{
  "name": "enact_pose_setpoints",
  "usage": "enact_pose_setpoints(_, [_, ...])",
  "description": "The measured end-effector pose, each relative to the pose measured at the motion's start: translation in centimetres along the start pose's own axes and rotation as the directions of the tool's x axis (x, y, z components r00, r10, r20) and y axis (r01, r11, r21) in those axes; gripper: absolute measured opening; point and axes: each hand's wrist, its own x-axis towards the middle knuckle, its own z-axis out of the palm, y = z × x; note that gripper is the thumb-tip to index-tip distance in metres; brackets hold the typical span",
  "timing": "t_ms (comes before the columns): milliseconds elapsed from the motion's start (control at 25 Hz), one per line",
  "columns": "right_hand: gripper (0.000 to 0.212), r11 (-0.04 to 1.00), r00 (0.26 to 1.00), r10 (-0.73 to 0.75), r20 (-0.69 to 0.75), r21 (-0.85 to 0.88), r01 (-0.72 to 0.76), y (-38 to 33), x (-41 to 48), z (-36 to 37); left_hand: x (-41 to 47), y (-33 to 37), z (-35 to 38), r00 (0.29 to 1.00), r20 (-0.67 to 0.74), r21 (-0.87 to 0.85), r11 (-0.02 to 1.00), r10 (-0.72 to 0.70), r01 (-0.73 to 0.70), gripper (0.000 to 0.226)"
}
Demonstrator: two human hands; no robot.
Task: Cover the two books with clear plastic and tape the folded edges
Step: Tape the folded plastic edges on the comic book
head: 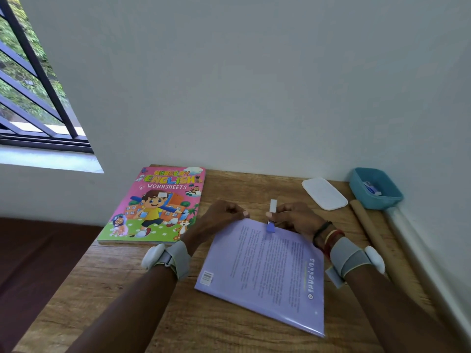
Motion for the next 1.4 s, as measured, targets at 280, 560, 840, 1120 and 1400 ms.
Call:
enact_pose_setpoints(280, [0.027, 0.997, 0.998, -0.045, -0.042, -0.057, 0.042, 0.5, -0.2, -0.9, -0.3, -0.5, -0.3, 0.994, -0.106, 0.128, 0.992, 0.035, -0.021, 0.02])
enact_pose_setpoints(560, [0.029, 0.99, 0.952, -0.129, -0.279, 0.019, 0.14, 1.6, -1.2, -5.9, -0.7, -1.7, -0.5, 0.963, -0.268, 0.05, 0.999, 0.022, -0.009, 0.021])
enact_pose_setpoints(840, [0.018, 0.9, 0.801, -0.024, -0.598, 0.337, 0.278, 2.8, -3.4, -4.5, -1.0, -1.9, -0.4, 0.955, -0.295, 0.044, 0.999, 0.033, -0.021, 0.023])
enact_pose_setpoints(1120, [0.03, 0.923, 0.785, 0.052, -0.618, 0.33, 0.198, 5.1, -3.5, -2.0, -1.0, -1.9, -0.3, 0.95, -0.31, 0.062, 0.998, 0.032, -0.013, 0.02])
enact_pose_setpoints(1400, [0.027, 0.929, 0.797, 0.08, -0.598, 0.334, 0.158, 5.2, -3.3, -1.8, -1.9, -1.7, 0.0, 0.908, -0.402, 0.329, 0.944, 0.117, 0.025, 0.023])
